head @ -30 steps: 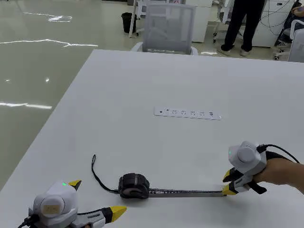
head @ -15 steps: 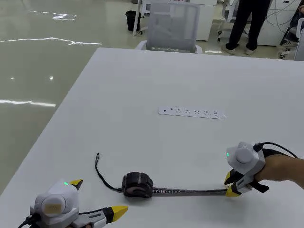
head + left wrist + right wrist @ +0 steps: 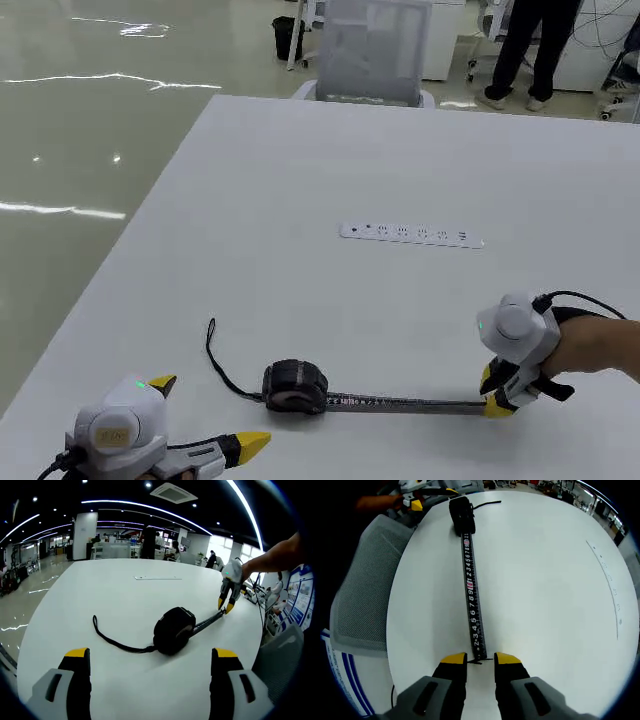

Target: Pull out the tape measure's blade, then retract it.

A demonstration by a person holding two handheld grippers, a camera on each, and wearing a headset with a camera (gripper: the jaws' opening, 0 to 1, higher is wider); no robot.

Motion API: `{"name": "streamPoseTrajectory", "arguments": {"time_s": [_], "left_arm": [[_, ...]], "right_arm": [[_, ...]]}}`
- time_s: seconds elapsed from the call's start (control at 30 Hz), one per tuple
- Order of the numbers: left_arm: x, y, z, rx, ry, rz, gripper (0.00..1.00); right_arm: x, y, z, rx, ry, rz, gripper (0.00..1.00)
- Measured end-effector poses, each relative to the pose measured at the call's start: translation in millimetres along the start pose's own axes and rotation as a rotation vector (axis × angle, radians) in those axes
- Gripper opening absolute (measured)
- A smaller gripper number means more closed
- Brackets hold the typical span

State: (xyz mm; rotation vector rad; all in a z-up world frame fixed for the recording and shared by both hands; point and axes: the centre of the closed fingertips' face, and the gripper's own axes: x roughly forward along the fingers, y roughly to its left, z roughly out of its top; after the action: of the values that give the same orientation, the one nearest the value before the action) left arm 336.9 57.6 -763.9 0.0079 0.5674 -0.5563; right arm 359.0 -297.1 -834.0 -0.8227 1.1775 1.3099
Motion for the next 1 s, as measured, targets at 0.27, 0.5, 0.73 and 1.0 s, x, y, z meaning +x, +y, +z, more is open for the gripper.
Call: {"name": "streamPoseTrajectory", "arguments": {"time_s": [0.27, 0.5, 0.73, 1.0], "left_arm": [[0.6, -0.1, 0.3, 0.000, 0.000, -0.001, 0.99], [2.4, -1.3, 1.1, -0.002, -0.004, -0.002, 0.99], [7.4, -5.5, 1.1, -0.007, -0.009, -0.007, 0.99], [10.9, -9.6, 7.4, -0.005, -0.023, -0.019, 0.99]], "right_arm": [[1.1, 1.5, -2.1, 0.031, 0.007, 0.003, 0.20], [2.0, 2.2, -2.1, 0.043, 0.008, -0.087, 0.19], [2.7, 13.0, -4.2, 0.061, -0.045, -0.134, 0.18], [4.8, 17.0, -1.8, -0.002, -0.039, -0.180, 0.19]]}}
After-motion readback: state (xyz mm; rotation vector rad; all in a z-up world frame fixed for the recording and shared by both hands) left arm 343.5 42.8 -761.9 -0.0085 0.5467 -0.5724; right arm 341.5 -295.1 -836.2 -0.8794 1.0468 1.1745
